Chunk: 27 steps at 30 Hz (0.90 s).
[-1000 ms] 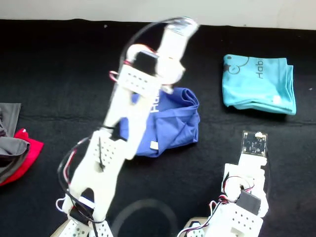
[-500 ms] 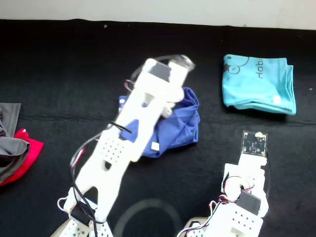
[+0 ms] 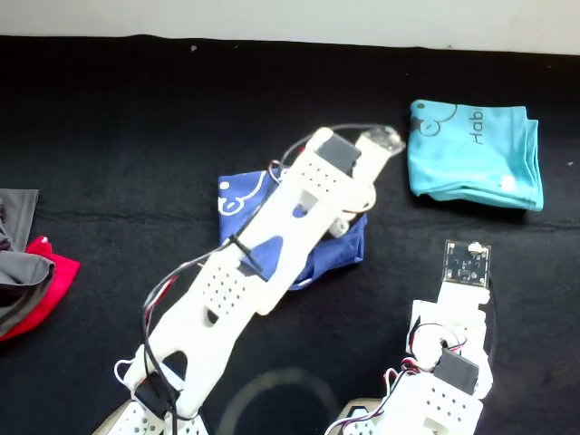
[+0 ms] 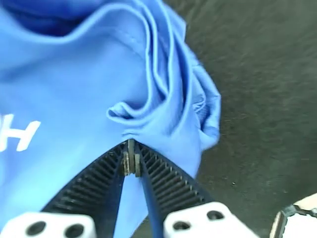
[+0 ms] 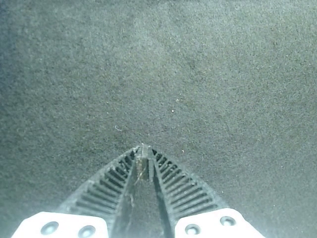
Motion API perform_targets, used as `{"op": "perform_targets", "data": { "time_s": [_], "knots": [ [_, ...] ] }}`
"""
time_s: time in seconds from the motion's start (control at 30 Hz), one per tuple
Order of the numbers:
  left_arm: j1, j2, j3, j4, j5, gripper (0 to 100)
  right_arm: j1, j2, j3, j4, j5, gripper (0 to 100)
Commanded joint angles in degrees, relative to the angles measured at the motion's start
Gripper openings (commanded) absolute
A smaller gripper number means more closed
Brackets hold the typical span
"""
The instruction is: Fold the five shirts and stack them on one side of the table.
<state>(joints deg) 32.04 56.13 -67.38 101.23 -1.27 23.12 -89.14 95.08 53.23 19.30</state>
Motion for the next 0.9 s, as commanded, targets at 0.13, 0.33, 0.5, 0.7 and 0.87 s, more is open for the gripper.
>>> {"op": "perform_targets", "data": {
  "time_s": [0.13,0.33,0.5,0.7,0.87],
  "knots": [
    [-0.57,-11.91,-0.31,0.53,0.18,1,-0.04,-0.48,6.2,0.13,0.18,0.7],
    [-3.3,-1.71,-0.75,0.09,0.0,1,-0.04,-0.48,6.2,0.13,0.18,0.7],
    [-2.42,5.58,-1.36,-2.37,0.18,1,-0.04,-0.48,6.2,0.13,0.18,0.7],
    [3.3,5.49,-9.19,0.09,0.26,1,-0.04,-0.48,6.11,0.13,0.18,0.7],
    [7.78,4.26,-10.51,0.09,0.26,1,-0.04,-0.48,6.11,0.13,0.18,0.7]
  ]
}}
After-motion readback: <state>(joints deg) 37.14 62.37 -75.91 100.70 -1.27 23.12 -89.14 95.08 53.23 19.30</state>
